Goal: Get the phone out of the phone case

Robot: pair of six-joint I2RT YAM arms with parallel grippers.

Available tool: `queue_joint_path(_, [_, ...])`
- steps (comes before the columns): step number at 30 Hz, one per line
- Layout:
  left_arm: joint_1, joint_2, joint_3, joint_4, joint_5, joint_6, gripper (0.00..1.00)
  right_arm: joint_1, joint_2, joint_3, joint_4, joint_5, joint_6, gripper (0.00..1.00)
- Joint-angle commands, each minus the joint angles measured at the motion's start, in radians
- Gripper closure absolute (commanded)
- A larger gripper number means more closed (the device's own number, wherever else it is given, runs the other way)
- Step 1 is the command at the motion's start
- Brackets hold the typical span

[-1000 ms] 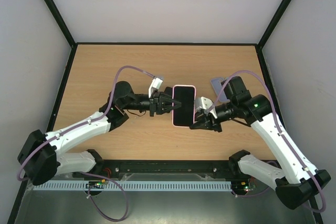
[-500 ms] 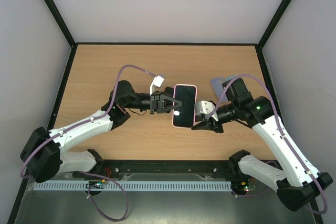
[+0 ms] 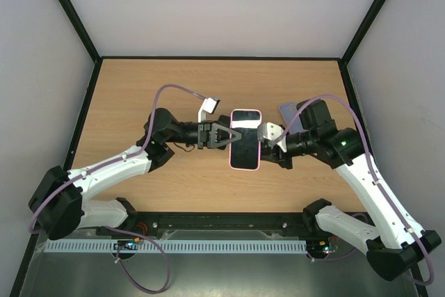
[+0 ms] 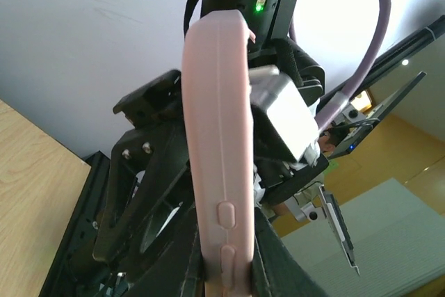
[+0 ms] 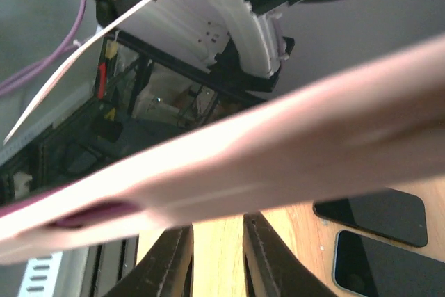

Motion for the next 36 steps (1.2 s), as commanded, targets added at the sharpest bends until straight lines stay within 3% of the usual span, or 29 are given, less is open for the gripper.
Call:
queue_joint_path(1, [-0.004,-0.036,0.016,0.085,0.008,-0.003,0.98,-0.001,0.002,0.042,0.069,-0.030,0.122,0.79])
queue_joint_path(3, [-0.005,-0.044,0.019,0.064,0.005,0.018,0.98,0.000,0.000,0.045,0.045,-0.042,0.118,0.69])
queue_joint_path(6, [0.000,-0.081,0.046,-0.096,-0.019,0.134,0.98,-0.001,-0.009,0.041,0.010,-0.045,0.130,0.59])
queue_joint_path(11, [0.020,-0.137,0.064,-0.284,-0.073,0.289,0.97,-0.001,-0.037,0.003,-0.054,-0.108,0.128,0.52])
queue_joint_path(16, [0.021,-0.137,0.047,-0.263,-0.079,0.306,0.97,-0.001,-0.055,-0.014,-0.085,-0.177,0.118,0.48])
queue_joint_path(30, [0.021,-0.142,0.043,-0.259,-0.085,0.311,0.98,0.000,-0.048,-0.043,-0.073,-0.224,0.116,0.47])
queue_joint_path(36, [0.021,-0.142,0.040,-0.248,-0.075,0.298,0.98,0.000,-0.046,-0.029,-0.049,-0.217,0.127,0.56])
